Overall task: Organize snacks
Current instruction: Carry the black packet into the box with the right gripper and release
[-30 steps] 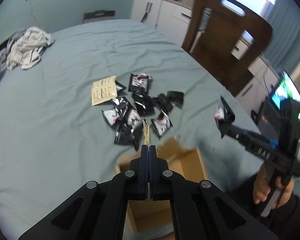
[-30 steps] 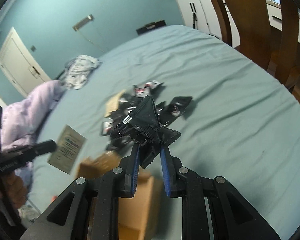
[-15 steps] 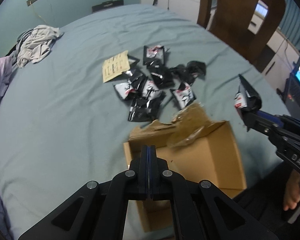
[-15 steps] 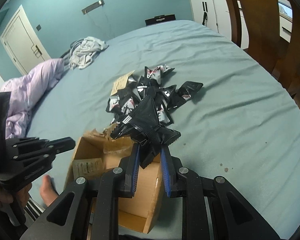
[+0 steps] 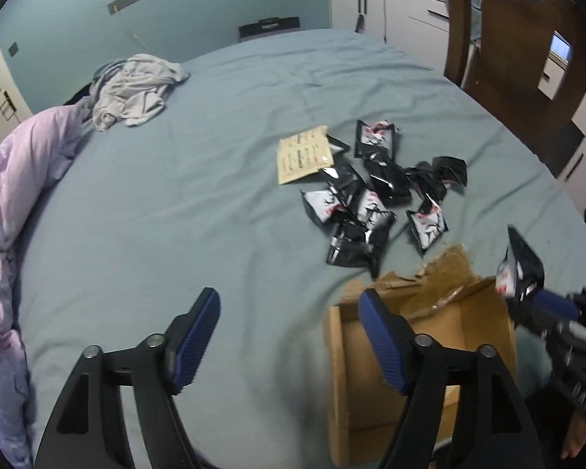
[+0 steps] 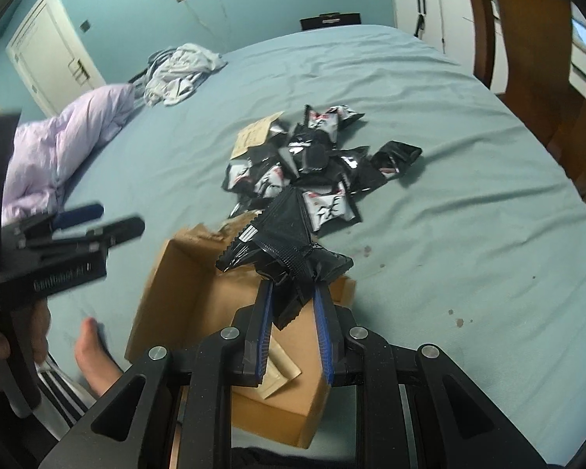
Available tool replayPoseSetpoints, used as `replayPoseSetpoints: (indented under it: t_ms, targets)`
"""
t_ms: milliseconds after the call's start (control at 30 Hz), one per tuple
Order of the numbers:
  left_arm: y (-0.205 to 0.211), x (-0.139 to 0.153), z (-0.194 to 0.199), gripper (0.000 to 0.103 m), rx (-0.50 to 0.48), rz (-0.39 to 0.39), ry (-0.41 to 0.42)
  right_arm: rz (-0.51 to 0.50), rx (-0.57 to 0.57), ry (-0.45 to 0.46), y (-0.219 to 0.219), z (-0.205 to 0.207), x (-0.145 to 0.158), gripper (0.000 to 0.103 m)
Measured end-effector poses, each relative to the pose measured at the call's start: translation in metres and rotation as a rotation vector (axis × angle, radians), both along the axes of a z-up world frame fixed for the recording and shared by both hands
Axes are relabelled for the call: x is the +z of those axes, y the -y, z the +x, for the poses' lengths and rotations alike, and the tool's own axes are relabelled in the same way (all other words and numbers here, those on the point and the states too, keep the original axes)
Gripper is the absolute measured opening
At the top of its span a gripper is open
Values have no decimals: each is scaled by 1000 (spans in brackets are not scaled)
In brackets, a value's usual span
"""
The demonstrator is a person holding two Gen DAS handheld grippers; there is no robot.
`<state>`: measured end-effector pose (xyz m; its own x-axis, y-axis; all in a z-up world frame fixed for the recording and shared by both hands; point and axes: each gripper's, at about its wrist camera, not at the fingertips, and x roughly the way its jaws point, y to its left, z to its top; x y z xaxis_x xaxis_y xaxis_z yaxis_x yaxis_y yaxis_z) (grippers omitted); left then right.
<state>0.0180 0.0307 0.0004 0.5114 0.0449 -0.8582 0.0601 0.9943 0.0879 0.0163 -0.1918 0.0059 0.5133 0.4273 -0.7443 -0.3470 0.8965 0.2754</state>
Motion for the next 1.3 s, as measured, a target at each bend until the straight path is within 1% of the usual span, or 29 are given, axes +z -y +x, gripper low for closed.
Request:
replayPoseSetpoints:
  t_ms: [100,200,300,433,533,667,700,767,833,900,933,967,1033,1100,1167,1233,1300]
  targets:
    - [-5,1,0,80,12,-3,-10,-7,54,-36,-15,-2,-3,19]
    - [-9,-1,1,81,25,6,-28,-51,89,-78,-33,3,-9,19]
    - [-10,-4,2,81,30,20,-43,-71,122,-147,-54,11,-19,19]
    - [-15,-4,4,82,54,18,-50,-90,133,-199,-80,23,-33,19]
    - [-17,-7,5,84,63,32,-69,-90,120,-248,-93,35,-46,19]
    - [-18,-12,6,84,67,51,-93,-94,111,-259,-102,48,-53,20]
    - [-17,-13,6,84,65,55,-96,-90,107,-257,-101,50,-53,20]
    - [-17,-13,6,84,61,58,-95,-48,105,-268,-99,53,-55,20]
    - [-17,-12,6,84,61,57,-91,32,93,-300,-93,57,-59,20]
    - [-18,-11,7,84,63,50,-87,110,70,-342,-79,61,-61,30]
    - [-18,-11,7,85,65,49,-85,126,64,-357,-72,64,-61,44]
    - [-18,-10,7,85,68,49,-82,127,60,-358,-66,66,-60,55]
    - [-19,-9,6,86,72,49,-69,107,41,-339,-54,67,-54,60]
    - [-19,-6,5,86,82,47,-55,69,26,-323,-42,69,-44,60]
    - [-20,-2,4,86,97,27,-30,37,27,-306,-30,72,-31,60]
    - [-21,0,4,86,114,12,-10,10,19,-259,-14,70,-16,60]
    - [-21,1,3,86,123,-1,4,-34,-15,-176,-1,65,-1,60]
